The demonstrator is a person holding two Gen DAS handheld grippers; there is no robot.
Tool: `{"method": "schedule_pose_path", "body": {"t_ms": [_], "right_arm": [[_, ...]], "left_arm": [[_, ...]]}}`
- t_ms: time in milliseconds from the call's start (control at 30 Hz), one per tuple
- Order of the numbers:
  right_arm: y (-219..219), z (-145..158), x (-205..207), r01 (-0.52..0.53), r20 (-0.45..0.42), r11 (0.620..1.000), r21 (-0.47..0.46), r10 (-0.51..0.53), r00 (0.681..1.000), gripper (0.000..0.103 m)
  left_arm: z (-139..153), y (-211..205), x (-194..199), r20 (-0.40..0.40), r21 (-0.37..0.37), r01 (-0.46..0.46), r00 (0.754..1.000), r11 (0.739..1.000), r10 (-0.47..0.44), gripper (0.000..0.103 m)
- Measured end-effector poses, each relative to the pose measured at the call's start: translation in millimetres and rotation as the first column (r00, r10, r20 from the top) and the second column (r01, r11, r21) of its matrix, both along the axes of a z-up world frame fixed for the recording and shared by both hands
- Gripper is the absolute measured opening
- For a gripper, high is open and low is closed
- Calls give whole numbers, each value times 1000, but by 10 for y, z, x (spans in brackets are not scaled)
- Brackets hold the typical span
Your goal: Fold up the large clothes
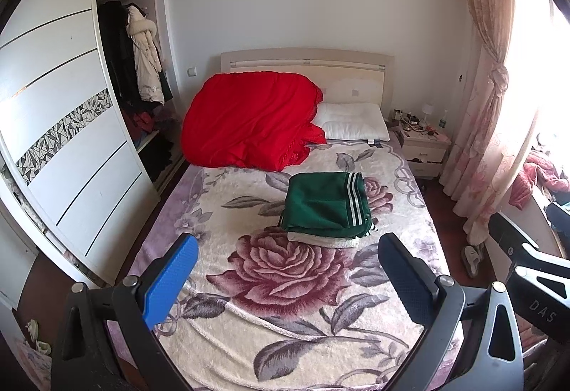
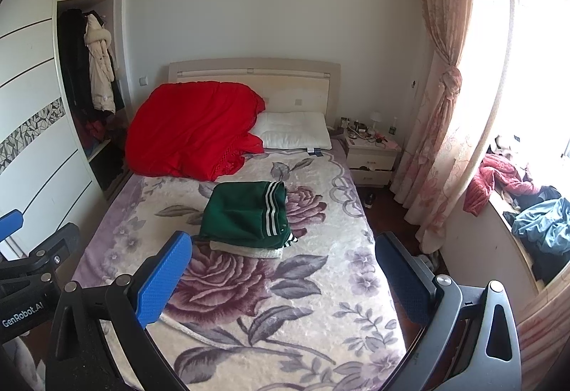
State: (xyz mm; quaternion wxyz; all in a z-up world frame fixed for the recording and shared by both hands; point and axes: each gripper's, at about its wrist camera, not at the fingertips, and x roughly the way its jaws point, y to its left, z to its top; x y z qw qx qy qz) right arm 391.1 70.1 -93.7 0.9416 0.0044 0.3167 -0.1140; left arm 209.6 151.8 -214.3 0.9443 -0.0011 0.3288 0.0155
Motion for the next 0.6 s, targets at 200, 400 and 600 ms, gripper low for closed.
{"method": "schedule_pose_path", "body": {"t_ms": [200, 400, 600], "right_arm": [[29, -18, -23, 7, 2, 1000, 11, -7, 1000, 103], [50, -32, -82, 23, 2, 1000, 14, -23, 1000, 103], [40, -35, -103, 27, 4, 999, 17, -27, 1000, 103]], "left_arm": [[21, 5, 0, 11, 4, 4, 1000, 1000, -4, 103], [22, 4, 8, 11, 5, 3, 1000, 1000, -3, 103], [48, 19, 21, 16, 5, 2, 1000, 1000, -2, 103]]}}
